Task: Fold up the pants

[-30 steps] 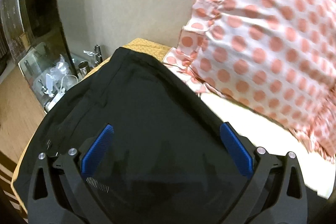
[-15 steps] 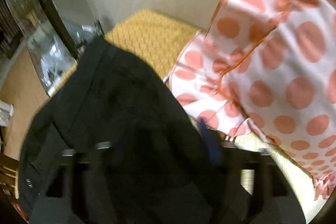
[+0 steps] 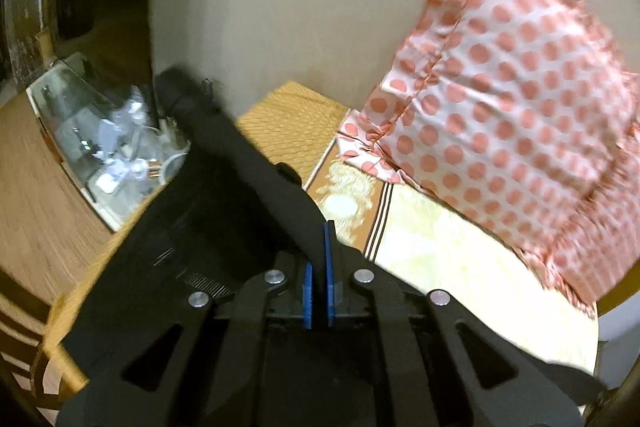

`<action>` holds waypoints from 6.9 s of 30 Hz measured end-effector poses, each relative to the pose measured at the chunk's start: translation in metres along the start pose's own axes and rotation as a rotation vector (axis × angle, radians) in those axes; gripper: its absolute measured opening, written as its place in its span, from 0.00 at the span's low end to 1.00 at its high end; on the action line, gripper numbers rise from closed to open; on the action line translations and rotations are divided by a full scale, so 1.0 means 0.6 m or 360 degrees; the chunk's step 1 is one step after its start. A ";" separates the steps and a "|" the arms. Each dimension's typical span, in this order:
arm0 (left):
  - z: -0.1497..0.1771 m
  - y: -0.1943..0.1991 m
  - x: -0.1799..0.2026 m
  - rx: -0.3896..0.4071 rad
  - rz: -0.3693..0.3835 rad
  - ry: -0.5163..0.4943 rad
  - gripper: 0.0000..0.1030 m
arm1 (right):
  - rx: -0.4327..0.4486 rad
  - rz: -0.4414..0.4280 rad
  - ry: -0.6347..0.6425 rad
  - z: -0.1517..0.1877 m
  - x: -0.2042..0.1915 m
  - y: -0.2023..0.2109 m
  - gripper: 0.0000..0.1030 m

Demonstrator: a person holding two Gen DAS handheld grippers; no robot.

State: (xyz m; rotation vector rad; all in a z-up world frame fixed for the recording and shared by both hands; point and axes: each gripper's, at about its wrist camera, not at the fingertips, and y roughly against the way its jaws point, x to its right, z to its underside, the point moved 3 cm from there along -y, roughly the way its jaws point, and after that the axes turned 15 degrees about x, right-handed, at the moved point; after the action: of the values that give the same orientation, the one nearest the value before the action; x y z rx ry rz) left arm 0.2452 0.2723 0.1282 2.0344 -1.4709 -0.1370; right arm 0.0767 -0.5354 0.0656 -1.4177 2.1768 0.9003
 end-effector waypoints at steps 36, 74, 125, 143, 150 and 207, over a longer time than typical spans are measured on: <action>0.263 0.158 -0.218 -0.0087 -0.0131 0.0063 0.05 | -0.0313 0.0261 -0.0183 0.087 0.141 0.065 0.03; 0.367 0.199 0.099 0.0220 0.0289 -0.0501 0.84 | -0.0066 0.0331 0.0378 0.098 0.106 0.090 0.44; 0.397 0.185 0.082 0.0182 0.0313 -0.0475 0.98 | -0.0923 -0.1289 0.0858 0.510 -0.466 0.104 0.05; 0.370 0.197 0.015 0.0286 0.0159 -0.0360 0.98 | -0.0994 -0.1414 0.1030 0.635 -0.502 0.154 0.05; 0.355 0.198 -0.012 0.0329 0.0129 -0.0263 0.98 | -0.0888 -0.1507 0.1094 0.635 -0.508 0.183 0.06; 0.247 0.146 -0.345 0.0081 0.0290 0.0944 0.68 | -0.0838 -0.1330 0.1498 0.673 -0.530 0.168 0.48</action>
State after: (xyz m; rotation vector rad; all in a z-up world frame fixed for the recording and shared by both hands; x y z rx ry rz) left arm 0.0327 0.3777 0.0011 1.7513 -1.2662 0.5380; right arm 0.1073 -0.0160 0.0054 -3.1458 1.4816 0.5115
